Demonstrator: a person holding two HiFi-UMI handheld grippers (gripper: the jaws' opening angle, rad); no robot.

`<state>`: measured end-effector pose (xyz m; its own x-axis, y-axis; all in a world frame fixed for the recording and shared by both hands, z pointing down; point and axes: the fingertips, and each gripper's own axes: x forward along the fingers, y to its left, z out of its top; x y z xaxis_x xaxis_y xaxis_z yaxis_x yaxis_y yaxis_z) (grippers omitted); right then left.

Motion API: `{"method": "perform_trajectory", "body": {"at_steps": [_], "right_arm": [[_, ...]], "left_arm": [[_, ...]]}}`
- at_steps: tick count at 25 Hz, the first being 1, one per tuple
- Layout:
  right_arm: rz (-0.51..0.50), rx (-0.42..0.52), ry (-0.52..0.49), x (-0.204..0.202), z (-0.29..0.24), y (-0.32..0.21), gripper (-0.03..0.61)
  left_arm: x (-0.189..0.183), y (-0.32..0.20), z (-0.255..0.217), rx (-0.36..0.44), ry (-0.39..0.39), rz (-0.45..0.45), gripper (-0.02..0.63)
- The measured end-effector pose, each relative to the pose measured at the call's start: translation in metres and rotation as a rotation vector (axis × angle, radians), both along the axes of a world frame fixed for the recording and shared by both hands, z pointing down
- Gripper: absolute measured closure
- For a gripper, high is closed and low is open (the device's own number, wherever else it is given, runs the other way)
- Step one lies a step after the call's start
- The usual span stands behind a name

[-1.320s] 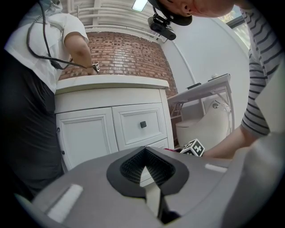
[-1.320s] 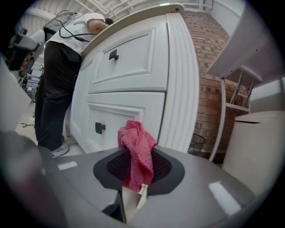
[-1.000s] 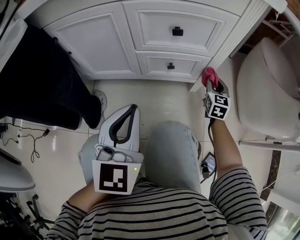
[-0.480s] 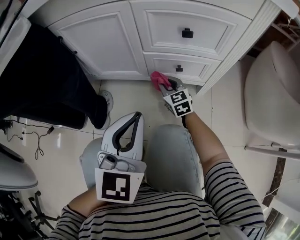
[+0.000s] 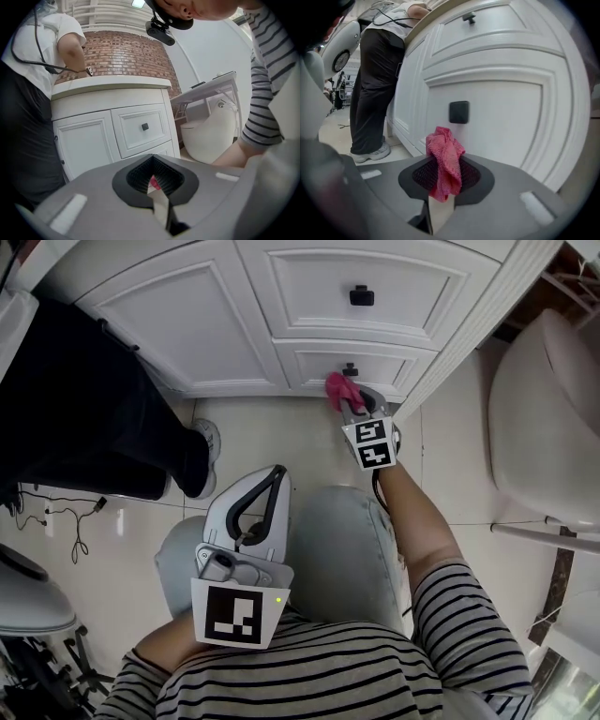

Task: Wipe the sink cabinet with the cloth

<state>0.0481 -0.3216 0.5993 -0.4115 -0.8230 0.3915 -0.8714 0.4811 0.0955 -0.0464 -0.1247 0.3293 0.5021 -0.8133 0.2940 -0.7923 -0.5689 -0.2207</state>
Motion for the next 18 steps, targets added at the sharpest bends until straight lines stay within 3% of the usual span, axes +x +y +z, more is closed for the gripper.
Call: {"method": "perform_trajectory", "body": {"at_steps": [6, 13, 18], "right_arm": [[0.161, -0.009, 0.022, 0.098, -0.002, 0.010, 0.494], [0.314, -0.062, 0.045, 0.179, -0.007, 0.033, 0.492], [0.319, 0.017, 0.011, 0.206, -0.086, 0.049, 0.494]], "left_arm": [[0.006, 0.001, 0.001, -0.029, 0.055, -0.033, 0.618], [0.011, 0.000, -0.015, -0.001, 0.029, -0.027, 0.618], [0.019, 0.002, -0.041, 0.067, 0.070, -0.022, 0.618]]}}
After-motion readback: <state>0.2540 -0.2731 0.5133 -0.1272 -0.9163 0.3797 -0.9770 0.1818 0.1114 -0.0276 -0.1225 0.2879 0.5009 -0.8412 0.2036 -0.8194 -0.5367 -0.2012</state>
